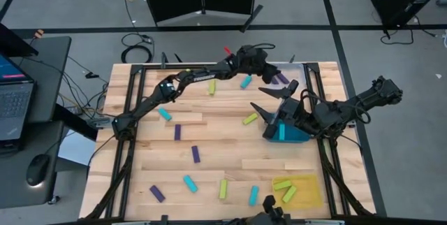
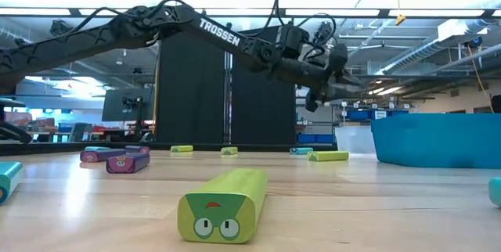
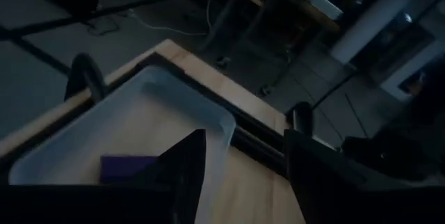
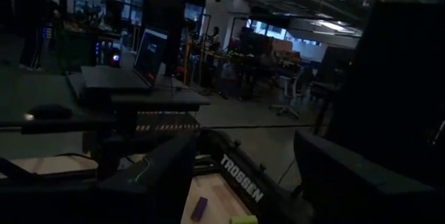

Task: Sort blocks
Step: Put the light green block into the yellow bin

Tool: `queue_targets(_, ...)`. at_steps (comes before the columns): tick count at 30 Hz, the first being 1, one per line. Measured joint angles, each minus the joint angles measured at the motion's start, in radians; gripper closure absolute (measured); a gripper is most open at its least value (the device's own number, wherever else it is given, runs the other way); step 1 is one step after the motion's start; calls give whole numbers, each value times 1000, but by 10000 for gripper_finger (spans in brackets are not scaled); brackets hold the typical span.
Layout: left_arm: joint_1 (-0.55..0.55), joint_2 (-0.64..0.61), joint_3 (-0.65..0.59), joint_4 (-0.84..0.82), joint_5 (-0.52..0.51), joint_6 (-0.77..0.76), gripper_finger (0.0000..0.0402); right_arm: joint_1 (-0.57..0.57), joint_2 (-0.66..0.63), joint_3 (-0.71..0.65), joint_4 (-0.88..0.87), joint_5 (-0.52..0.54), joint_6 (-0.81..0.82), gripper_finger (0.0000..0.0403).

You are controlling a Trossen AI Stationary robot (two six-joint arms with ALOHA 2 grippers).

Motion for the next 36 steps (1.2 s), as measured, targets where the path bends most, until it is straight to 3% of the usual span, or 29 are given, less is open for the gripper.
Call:
queue_targets(3, 4, -39, 0, -130, -25, 76, 224, 4, 0, 0, -7, 0, 6, 149)
queue_targets(7, -5, -91, 0, -315, -132, 244, 270, -3, 1, 0, -34, 0, 49, 149)
queue_targets(13, -64, -208, -1, -561, -152, 480, 349, -18, 12, 0, -40, -48, 61, 150)
queue_targets(17, -123, -311, -120, -556, -205, 559, 392, -22, 11, 0, -24, -80, 58, 150)
queue_targets(21, -155, -491, -396, -372, -268, 554, 389, -23, 11, 0, -23, -116, 49, 151)
queue_targets(28, -154, -900, -1086, 38, -279, 437, 388, -47, 11, 0, -31, -117, 20, 150)
queue_targets(32, -154, -1149, -1411, 240, -291, 347, 389, -136, 11, 0, -166, -115, 157, 158)
queue_targets(36, -157, -1355, -1628, 274, -312, 278, 389, -273, 39, 0, -361, -261, 346, 166)
